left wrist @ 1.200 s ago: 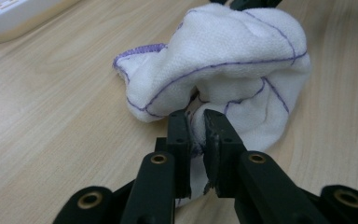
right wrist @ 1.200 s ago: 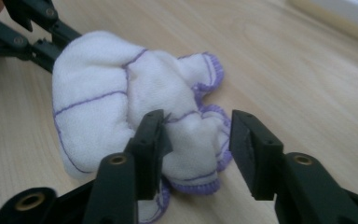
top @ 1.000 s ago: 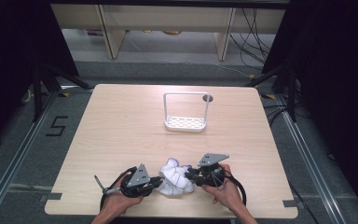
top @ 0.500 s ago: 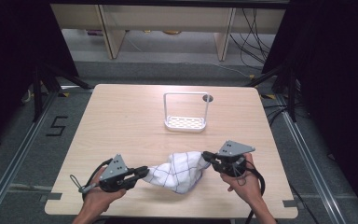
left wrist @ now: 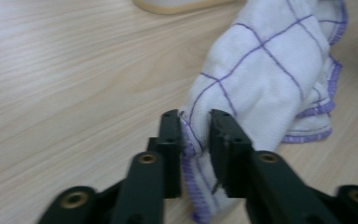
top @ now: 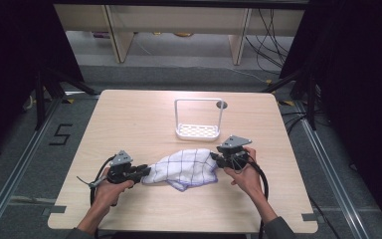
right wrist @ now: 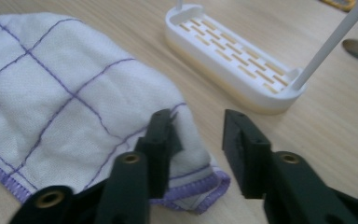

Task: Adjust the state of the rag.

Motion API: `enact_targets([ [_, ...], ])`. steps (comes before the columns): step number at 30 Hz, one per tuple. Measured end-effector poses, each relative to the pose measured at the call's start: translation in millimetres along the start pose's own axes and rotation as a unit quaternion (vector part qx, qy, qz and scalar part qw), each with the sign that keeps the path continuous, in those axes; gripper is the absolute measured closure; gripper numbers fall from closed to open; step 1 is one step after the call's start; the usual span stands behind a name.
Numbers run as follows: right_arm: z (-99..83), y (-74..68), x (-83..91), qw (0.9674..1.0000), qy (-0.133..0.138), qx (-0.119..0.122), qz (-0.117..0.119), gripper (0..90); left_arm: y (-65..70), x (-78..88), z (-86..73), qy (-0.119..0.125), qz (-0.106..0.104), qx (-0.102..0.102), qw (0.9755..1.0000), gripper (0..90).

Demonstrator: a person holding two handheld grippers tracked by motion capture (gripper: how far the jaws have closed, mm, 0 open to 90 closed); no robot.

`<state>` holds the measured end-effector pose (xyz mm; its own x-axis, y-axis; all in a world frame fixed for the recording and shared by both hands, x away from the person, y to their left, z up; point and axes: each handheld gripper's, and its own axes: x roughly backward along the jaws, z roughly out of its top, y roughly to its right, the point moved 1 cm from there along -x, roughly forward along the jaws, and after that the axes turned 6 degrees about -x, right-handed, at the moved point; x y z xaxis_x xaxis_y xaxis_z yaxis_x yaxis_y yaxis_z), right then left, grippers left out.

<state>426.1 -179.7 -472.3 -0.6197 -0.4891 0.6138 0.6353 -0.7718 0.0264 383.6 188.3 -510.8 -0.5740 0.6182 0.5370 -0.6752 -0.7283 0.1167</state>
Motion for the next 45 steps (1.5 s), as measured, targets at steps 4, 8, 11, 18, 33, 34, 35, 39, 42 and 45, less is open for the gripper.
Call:
enact_targets([
  [4,-2.7,-4.8,31.5,0.9996,0.011,-0.02,0.017,50.9,-1.7,27.3,-1.3,0.018,0.018,0.014,0.9996,55.2],
  [8,-25.5,-19.3,48.4,0.9976,-0.014,-0.041,0.054,51.0,18.4,41.8,-13.4,0.005,-0.002,-0.015,0.9999,51.6],
  [11,-31.4,-21.8,42.0,0.9972,-0.025,-0.031,0.063,51.4,25.4,36.8,-17.3,-0.011,-0.011,-0.029,0.9994,49.8],
  [18,-41.7,-40.4,18.0,0.9944,-0.067,-0.01,0.081,53.0,33.9,2.1,-14.0,-0.05,-0.023,-0.092,0.9943,51.8],
  [33,-38.0,-29.3,6.7,0.9957,-0.049,0.023,0.076,86.1,37.7,4.7,-3.5,-0.04,-0.006,-0.132,0.9904,86.6],
  [34,-34.5,-31.3,16.4,0.9956,-0.04,0.015,0.083,86.1,40.3,10.8,-0.6,-0.031,-0.011,-0.134,0.9905,86.6],
  [35,-32.8,-32.8,25.1,0.9952,-0.035,0.009,0.091,86.1,44.7,19.9,2.6,-0.025,-0.015,-0.133,0.9907,86.6],
  [39,-30.3,-37.1,64.2,0.9935,-0.006,0.011,0.113,86.3,63.5,46.5,10.7,0.001,-0.048,-0.134,0.9898,86.6],
  [42,-30.4,-42.7,93.0,0.9907,0.014,0.009,0.135,86.3,76.7,68.8,17.8,0.01,-0.071,-0.148,0.9863,86.5],
  [45,-22.2,-50.4,122.1,0.99,0.027,0.016,0.137,86.4,85.8,87.8,27.4,0.027,-0.09,-0.153,0.9838,86.5],
])
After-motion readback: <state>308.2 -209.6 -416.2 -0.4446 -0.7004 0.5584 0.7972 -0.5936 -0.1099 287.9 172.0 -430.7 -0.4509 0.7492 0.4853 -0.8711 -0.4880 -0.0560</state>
